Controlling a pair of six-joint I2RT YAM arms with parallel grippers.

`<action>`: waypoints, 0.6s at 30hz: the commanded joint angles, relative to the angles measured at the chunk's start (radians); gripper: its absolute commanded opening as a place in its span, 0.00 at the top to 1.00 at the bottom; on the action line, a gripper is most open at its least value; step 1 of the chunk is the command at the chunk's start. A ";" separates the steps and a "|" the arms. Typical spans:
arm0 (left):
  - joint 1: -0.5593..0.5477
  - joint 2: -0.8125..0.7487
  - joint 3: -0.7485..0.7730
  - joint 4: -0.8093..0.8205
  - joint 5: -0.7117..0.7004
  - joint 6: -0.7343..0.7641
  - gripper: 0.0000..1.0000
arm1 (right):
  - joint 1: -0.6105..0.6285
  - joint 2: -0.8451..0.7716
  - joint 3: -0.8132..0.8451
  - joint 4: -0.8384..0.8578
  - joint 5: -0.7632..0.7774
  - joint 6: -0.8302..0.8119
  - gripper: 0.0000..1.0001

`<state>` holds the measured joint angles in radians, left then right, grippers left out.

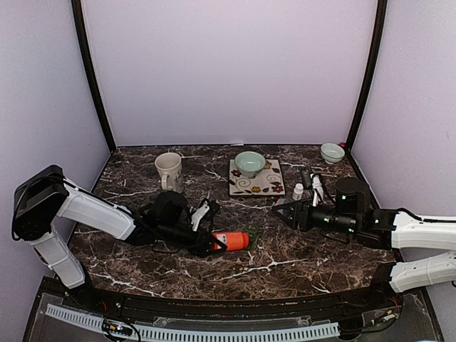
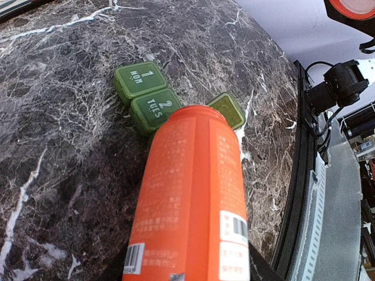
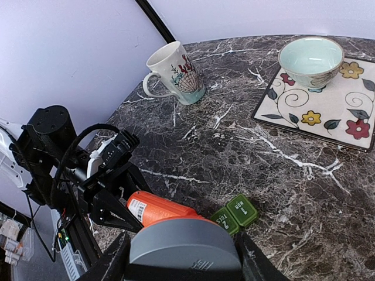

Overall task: Sort the pills into containers
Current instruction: Pour the pill into the compartment of the pill container.

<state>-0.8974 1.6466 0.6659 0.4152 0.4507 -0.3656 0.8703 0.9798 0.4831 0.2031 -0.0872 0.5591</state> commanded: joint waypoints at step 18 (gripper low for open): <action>-0.008 -0.090 -0.049 0.161 0.083 -0.025 1.00 | -0.004 -0.003 0.014 0.037 -0.029 -0.001 0.61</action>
<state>-0.8982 1.6127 0.6331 0.4896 0.4782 -0.3790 0.8703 0.9798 0.4831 0.2031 -0.0956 0.5591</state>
